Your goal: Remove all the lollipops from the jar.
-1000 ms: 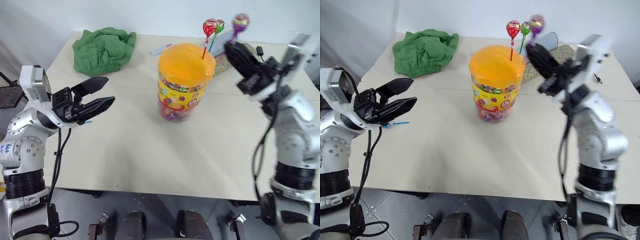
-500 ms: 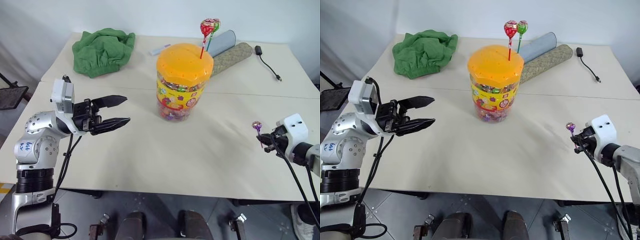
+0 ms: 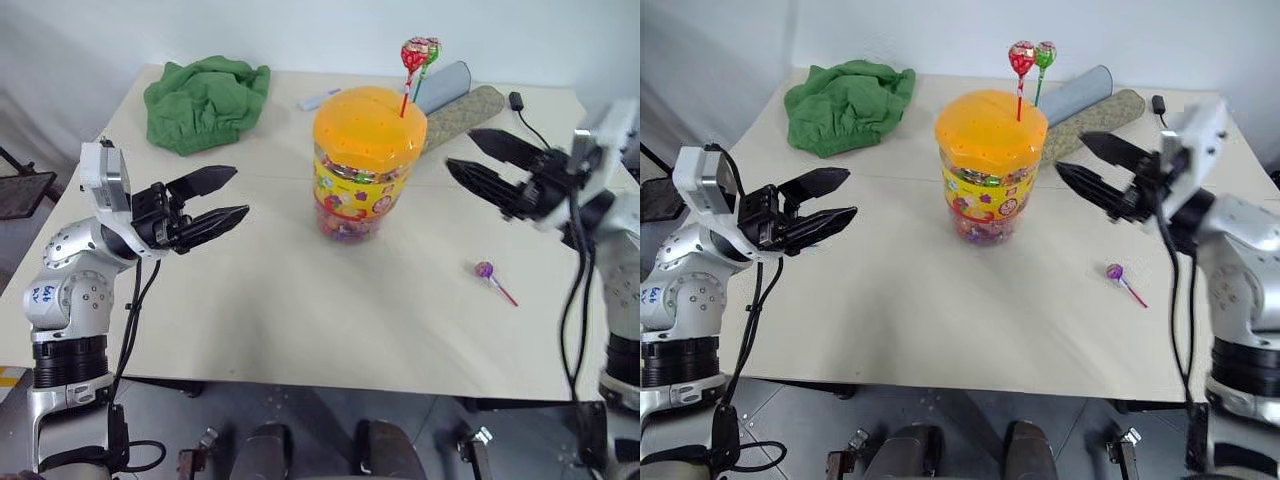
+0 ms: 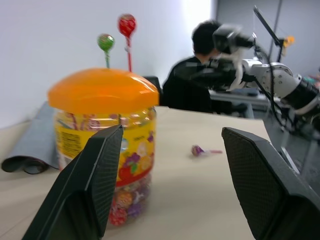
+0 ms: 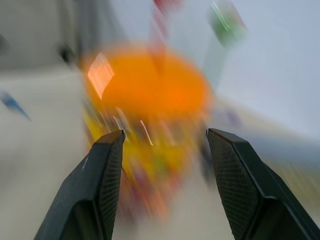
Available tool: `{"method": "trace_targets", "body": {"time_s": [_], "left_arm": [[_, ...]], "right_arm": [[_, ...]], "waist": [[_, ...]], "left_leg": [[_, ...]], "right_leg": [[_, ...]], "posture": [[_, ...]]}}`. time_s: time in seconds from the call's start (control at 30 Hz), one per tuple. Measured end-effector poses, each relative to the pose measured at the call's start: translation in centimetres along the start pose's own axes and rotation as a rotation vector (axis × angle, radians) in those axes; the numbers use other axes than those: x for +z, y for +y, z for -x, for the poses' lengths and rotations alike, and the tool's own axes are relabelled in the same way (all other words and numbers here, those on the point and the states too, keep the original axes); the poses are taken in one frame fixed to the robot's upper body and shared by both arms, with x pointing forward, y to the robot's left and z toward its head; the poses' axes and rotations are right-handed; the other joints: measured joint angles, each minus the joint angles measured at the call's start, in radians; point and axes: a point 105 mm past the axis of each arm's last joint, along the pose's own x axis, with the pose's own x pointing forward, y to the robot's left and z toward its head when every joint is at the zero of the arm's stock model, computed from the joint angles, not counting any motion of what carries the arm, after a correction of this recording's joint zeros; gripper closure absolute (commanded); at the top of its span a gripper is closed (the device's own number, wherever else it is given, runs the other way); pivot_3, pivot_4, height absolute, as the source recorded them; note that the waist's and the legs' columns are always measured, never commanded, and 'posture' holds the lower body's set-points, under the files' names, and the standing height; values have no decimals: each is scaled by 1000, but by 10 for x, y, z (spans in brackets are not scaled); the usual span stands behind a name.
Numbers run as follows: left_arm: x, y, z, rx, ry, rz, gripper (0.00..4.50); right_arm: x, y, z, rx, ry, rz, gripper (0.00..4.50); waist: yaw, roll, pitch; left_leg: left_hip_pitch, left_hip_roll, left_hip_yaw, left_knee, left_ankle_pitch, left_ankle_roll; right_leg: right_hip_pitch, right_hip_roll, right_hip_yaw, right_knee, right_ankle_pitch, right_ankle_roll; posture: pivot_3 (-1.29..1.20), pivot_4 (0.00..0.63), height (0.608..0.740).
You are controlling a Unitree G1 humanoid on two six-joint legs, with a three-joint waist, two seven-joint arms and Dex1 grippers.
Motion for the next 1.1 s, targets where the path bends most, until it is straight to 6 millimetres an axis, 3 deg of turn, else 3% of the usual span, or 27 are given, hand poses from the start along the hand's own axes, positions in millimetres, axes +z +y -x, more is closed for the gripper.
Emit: {"method": "trace_targets", "body": {"time_s": [0.2,0.3,0.47,0.77,0.97,1.1], "left_arm": [[0,2,0,18,-13,3,1132],[-1,2,-1,21,-17,8,1132],[-2,0,-4,10,-18,9,1132],[-1,-4,-6,4,-15,-5,1132],[-4,-4,-2,21,-8,4,1132],[-4,-4,-3,20,-11,-2,1132]], "right_arm": [[3,-1,-45,-26,35,-36,1789],[2,-6,-53,-53,68,-18,1789],[-2,-15,-61,-101,77,-35,3041],[0,-7,-53,-40,95,-32,3041],[-3,-29,-23,-142,189,-15,3041],[-5,-43,-18,-216,198,-25,3041]], "waist": [[2,0,0],[1,0,0],[-3,0,0],[-2,0,0],[0,0,0],[-7,0,0]], "left_leg": [[-10,-1,-2,5,-1,1],[-10,-3,-3,5,-1,1],[-10,-3,-3,5,-1,1],[-10,-3,-3,5,-1,1],[-10,-3,-2,5,-1,1],[-10,-3,-1,4,-1,1]], "right_leg": [[-5,-1,-5,1,0,0],[-5,-1,-7,1,0,0],[-5,-1,-7,1,0,0],[-5,-1,-7,1,0,0],[-5,-1,-7,1,0,0],[-5,0,-6,1,0,0]], "posture": [[0,150,740],[0,150,740],[0,150,740],[0,150,740],[0,150,740],[0,150,740]]}}
